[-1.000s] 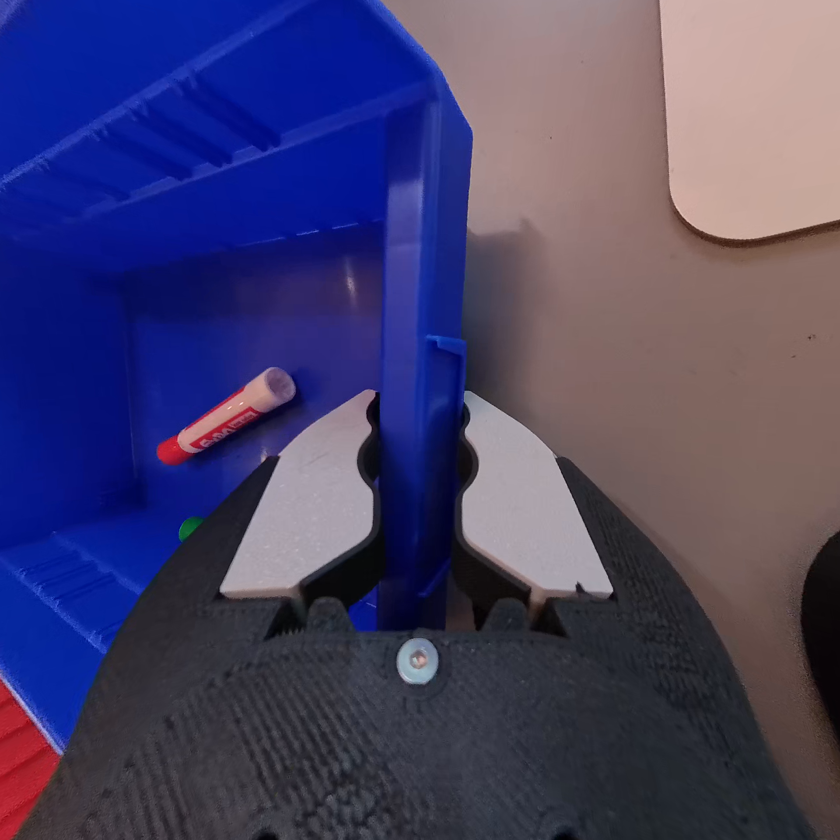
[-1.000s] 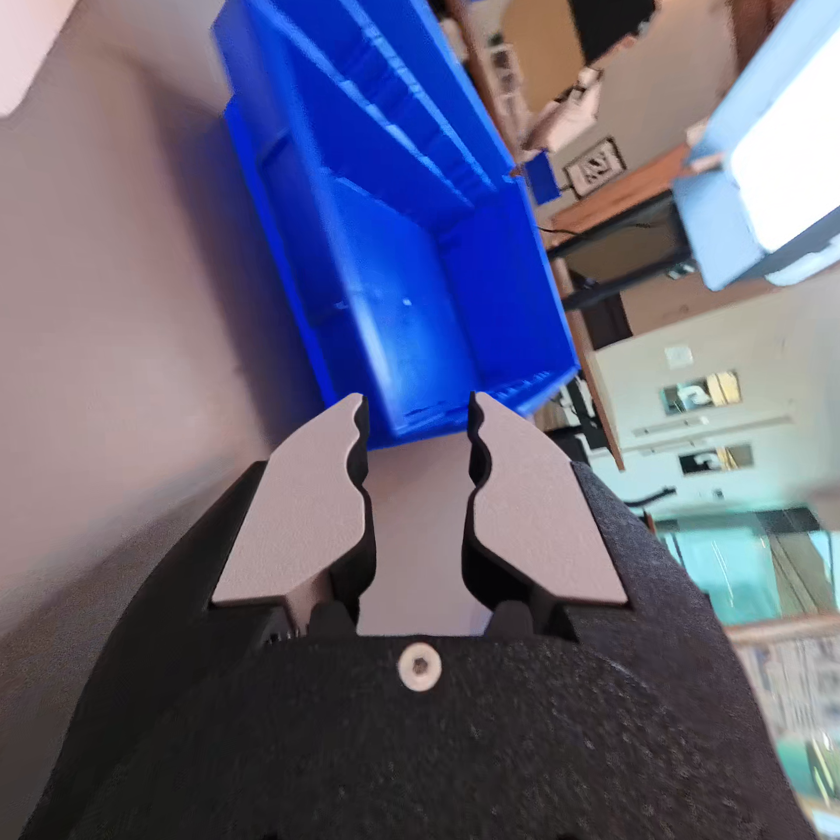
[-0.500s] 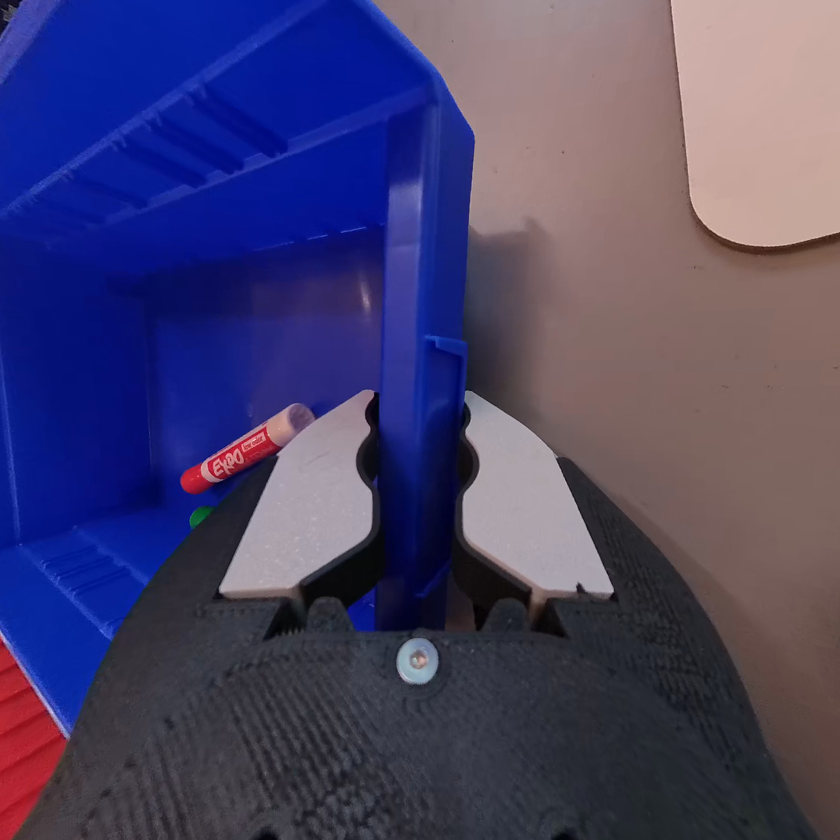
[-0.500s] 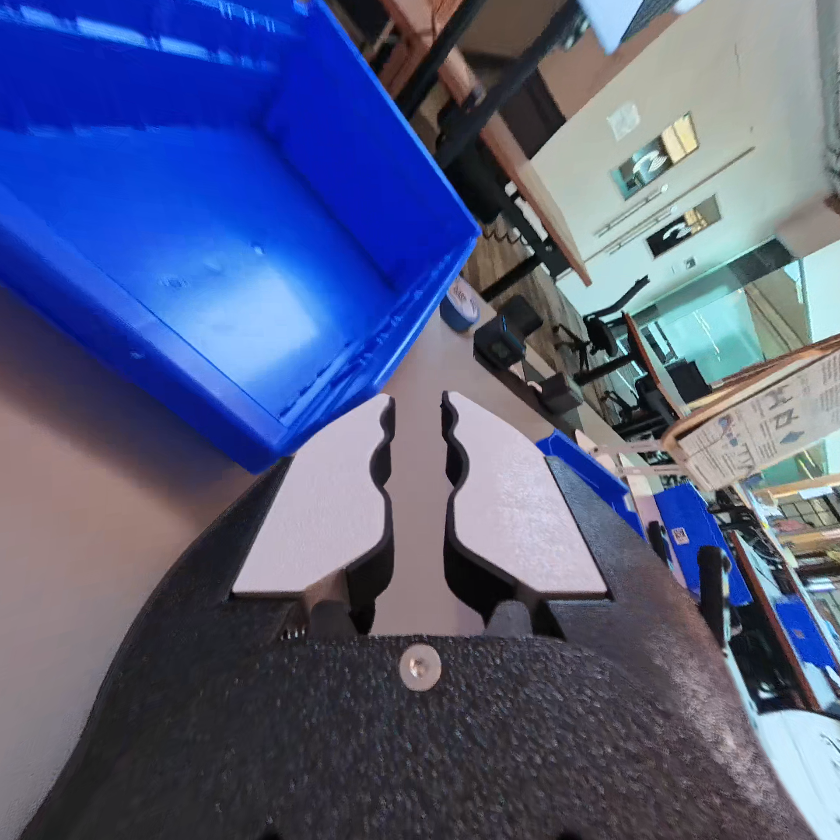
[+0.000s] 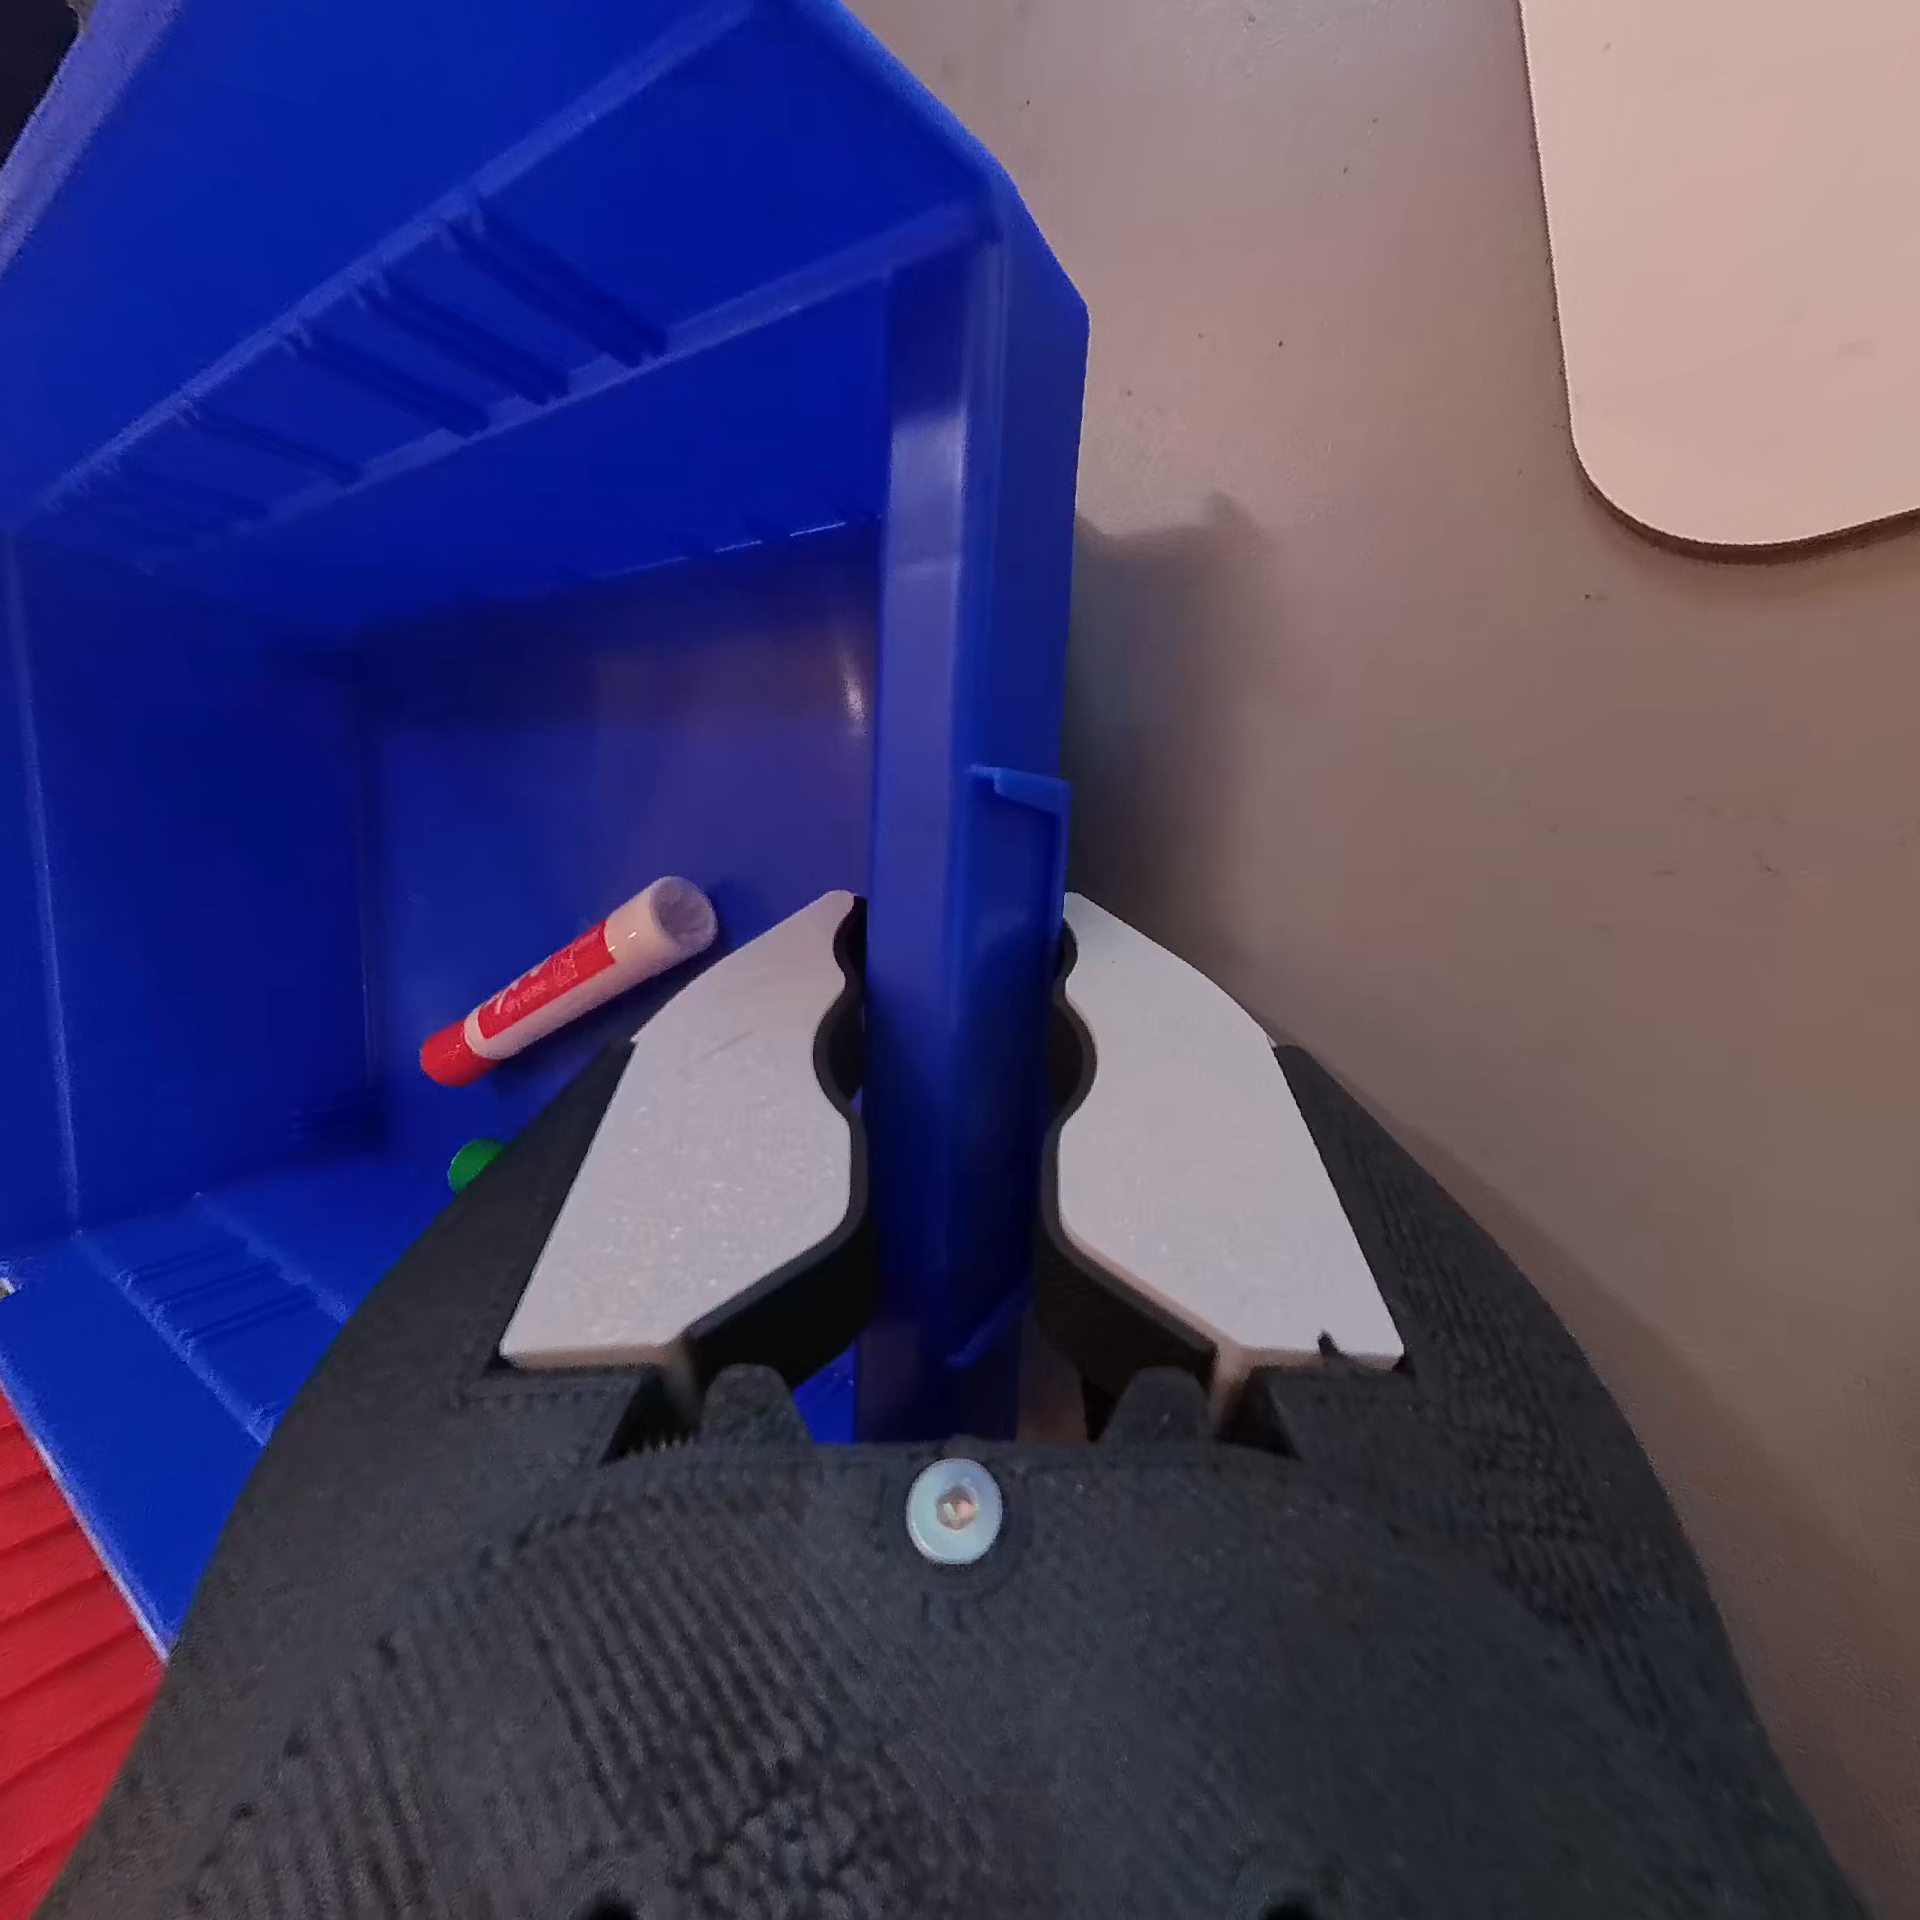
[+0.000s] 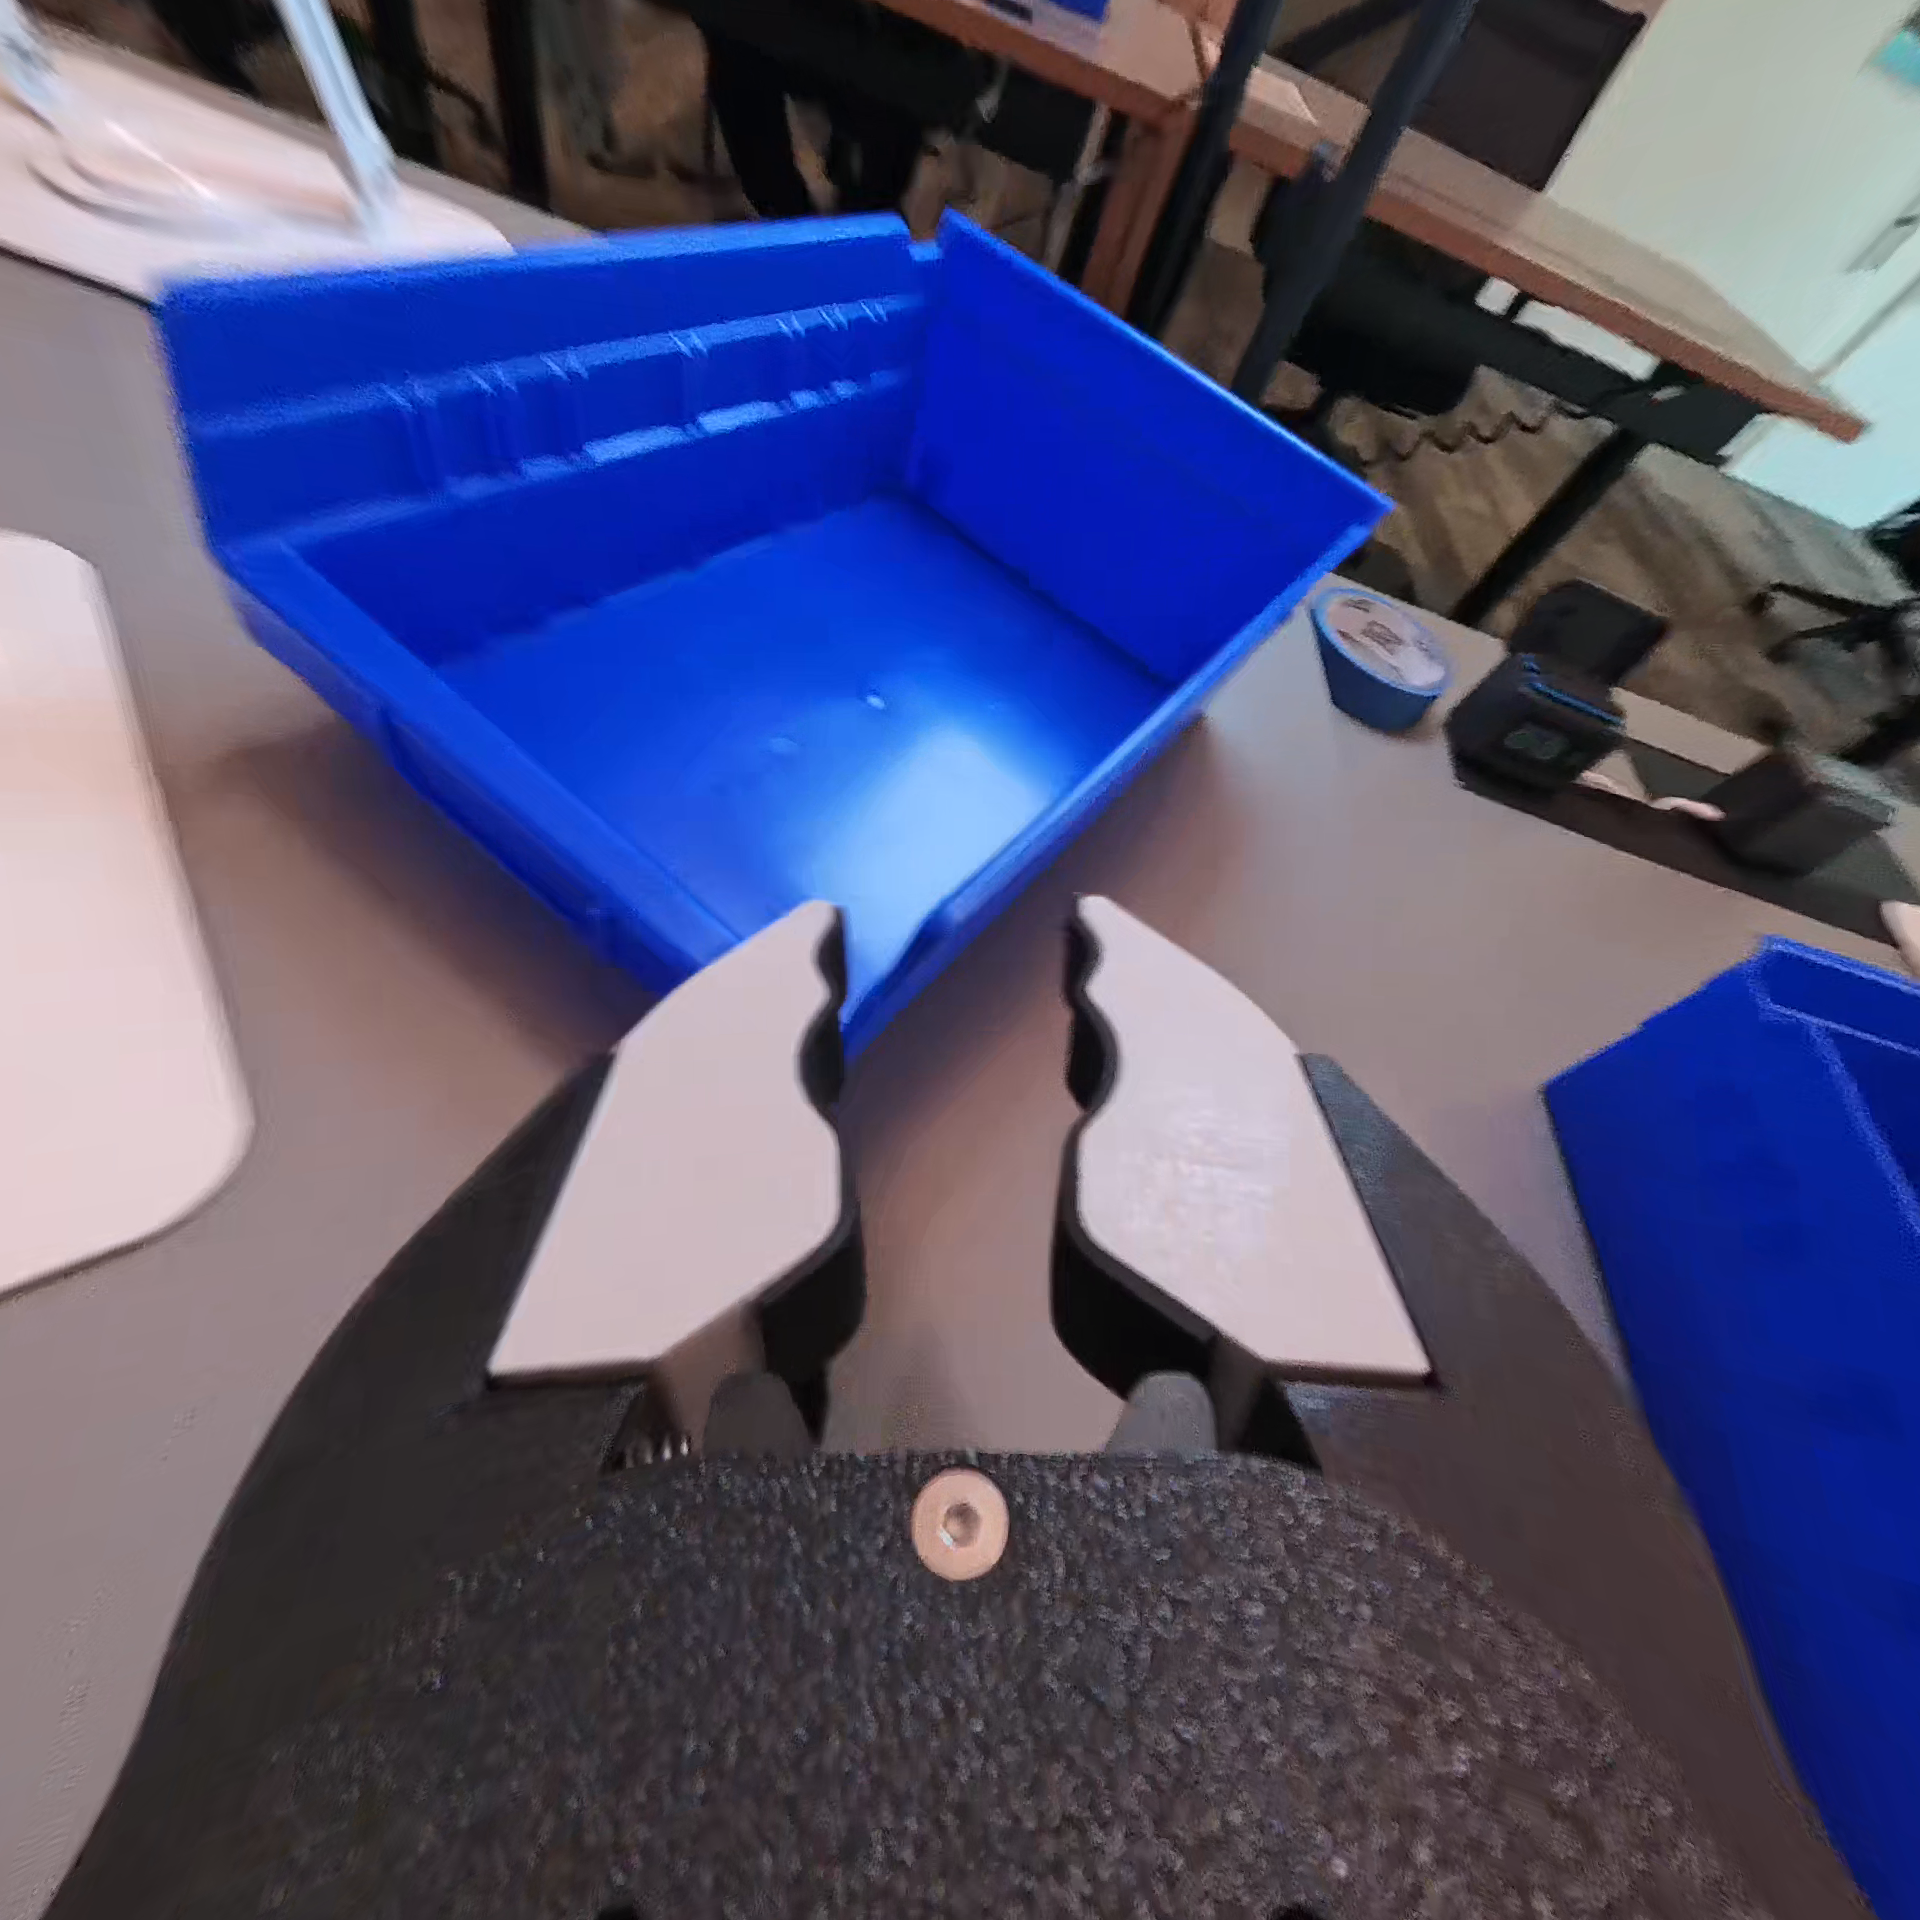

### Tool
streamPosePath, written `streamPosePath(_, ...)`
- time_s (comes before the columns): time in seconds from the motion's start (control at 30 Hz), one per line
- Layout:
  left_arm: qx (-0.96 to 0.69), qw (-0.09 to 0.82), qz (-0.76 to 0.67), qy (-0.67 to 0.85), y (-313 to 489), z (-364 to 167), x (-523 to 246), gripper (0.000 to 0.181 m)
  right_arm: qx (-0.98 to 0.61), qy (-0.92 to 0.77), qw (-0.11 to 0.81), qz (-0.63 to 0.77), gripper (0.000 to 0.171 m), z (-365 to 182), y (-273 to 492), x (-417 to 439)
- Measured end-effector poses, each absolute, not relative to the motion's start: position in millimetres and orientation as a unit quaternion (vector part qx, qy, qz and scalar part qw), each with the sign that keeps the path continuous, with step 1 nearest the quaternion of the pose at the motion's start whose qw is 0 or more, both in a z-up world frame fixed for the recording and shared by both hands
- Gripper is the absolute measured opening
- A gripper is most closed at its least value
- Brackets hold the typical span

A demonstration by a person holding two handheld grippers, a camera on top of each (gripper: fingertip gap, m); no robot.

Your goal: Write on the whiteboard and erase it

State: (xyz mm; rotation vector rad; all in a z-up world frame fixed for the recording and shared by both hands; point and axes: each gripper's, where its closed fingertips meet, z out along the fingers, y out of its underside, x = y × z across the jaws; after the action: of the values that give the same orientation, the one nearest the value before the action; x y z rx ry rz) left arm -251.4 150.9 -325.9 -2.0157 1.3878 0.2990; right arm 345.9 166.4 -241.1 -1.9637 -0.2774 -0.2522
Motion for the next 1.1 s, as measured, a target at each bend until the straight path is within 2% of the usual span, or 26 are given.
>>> streamPosePath(0.1, -0.769, 0.334, 0.116, 0.533, 150.8, -325.7, -251.4, 0.032, -0.833, -0.094, 0.529, -0.133, 0.015, -247.5, 178.4, 376.9)
streamPosePath(0.23, -0.769, 0.333, 0.115, 0.534, 150.8, -325.8, -251.4, 0.032, -0.837, -0.066, 0.525, -0.139, 0.011, -248.2, 192.7, 424.9)
streamPosePath(0.4, -0.769, 0.334, 0.115, 0.533, 150.8, -325.9, -251.3, 0.032, -0.848, -0.065, 0.506, -0.144, 0.012, -248.3, 206.6, 463.4)
streamPosePath(0.53, -0.769, 0.333, 0.115, 0.533, 150.7, -326.0, -251.3, 0.032, -0.843, -0.053, 0.513, -0.150, 0.034, -226.5, 207.7, 467.3)
streamPosePath(0.67, -0.774, 0.328, 0.109, 0.531, 150.7, -326.4, -251.3, 0.032, -0.793, -0.089, 0.597, -0.085, 0.039, -164.4, 207.9, 391.2)
streamPosePath(0.83, -0.774, 0.334, 0.127, 0.523, 150.3, -326.0, -251.7, 0.033, -0.792, -0.158, 0.582, 0.096, 0.048, -135.1, 216.2, 240.0)
streamPosePath(1.0, -0.757, 0.358, 0.159, 0.523, 150.8, -324.1, -252.1, 0.034, -0.811, -0.170, 0.543, 0.138, 0.051, -164.0, 250.4, 126.9)
streamPosePath(1.1, -0.744, 0.373, 0.184, 0.523, 151.4, -322.7, -252.7, 0.034, -0.839, -0.145, 0.513, 0.111, 0.056, -205.1, 295.9, 106.8)
